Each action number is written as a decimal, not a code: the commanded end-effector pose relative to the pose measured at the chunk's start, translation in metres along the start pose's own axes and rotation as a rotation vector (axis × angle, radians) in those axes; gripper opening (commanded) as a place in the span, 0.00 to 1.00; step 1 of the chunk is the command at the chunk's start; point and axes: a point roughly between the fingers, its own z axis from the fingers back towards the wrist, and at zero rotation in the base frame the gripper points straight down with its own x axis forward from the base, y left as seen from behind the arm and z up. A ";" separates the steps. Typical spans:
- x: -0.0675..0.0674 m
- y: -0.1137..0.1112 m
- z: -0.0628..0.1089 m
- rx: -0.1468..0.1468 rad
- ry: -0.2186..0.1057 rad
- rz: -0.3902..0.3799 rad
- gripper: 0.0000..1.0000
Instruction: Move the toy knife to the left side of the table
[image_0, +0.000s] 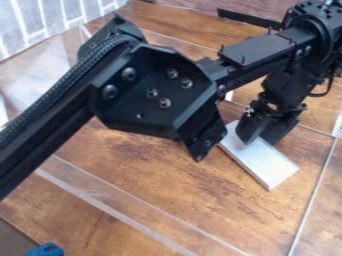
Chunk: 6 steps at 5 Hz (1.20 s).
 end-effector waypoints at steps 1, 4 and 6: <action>0.009 0.002 -0.002 0.021 -0.009 0.010 0.00; 0.010 0.015 0.004 0.039 0.008 0.012 0.00; 0.010 0.026 0.007 0.044 0.026 0.014 0.00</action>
